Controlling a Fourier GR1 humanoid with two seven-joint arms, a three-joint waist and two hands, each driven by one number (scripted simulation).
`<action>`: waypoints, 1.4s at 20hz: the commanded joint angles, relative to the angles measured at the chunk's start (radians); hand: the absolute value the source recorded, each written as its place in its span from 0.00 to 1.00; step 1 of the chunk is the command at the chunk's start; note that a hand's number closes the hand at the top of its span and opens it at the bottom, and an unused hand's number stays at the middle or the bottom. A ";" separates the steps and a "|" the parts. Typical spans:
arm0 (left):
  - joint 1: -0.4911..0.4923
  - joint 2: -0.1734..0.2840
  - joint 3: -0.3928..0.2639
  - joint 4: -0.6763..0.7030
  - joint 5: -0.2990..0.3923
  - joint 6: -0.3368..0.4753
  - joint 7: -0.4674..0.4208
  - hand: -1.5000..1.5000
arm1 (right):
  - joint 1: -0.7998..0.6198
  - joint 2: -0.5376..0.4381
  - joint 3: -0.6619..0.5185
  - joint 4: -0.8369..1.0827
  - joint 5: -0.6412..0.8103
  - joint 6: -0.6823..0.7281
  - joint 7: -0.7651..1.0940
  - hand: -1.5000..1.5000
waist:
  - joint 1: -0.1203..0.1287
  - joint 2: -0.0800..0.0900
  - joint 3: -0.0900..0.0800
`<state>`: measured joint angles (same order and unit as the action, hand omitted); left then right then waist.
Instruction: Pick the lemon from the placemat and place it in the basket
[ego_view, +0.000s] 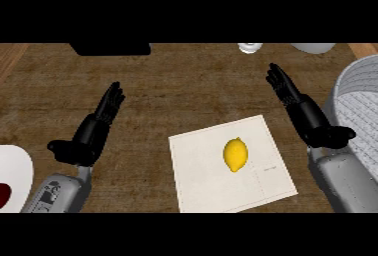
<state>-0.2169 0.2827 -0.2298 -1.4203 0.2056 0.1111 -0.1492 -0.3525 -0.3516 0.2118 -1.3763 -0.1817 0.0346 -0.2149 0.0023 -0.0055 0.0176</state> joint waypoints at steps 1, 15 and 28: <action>0.036 0.041 0.035 -0.098 -0.009 0.017 0.102 0.50 | -0.006 0.027 -0.043 -0.048 -0.024 0.001 0.023 1.00 | 0.003 0.003 -0.017; -0.021 0.161 0.174 0.053 0.080 0.000 0.358 0.50 | -0.171 0.239 0.310 -0.091 0.466 -0.250 0.066 0.00 | 0.004 -0.001 -0.018; 0.026 0.161 0.185 0.075 0.065 -0.008 0.328 0.50 | -0.623 0.031 0.287 -0.107 0.648 0.182 0.988 0.00 | -0.026 -0.020 -0.024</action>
<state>-0.1982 0.4347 -0.0501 -1.3425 0.2657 0.1112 0.1701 -0.8581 -0.2110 0.5153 -1.4998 0.4123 0.0753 0.5907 -0.0131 -0.0202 -0.0053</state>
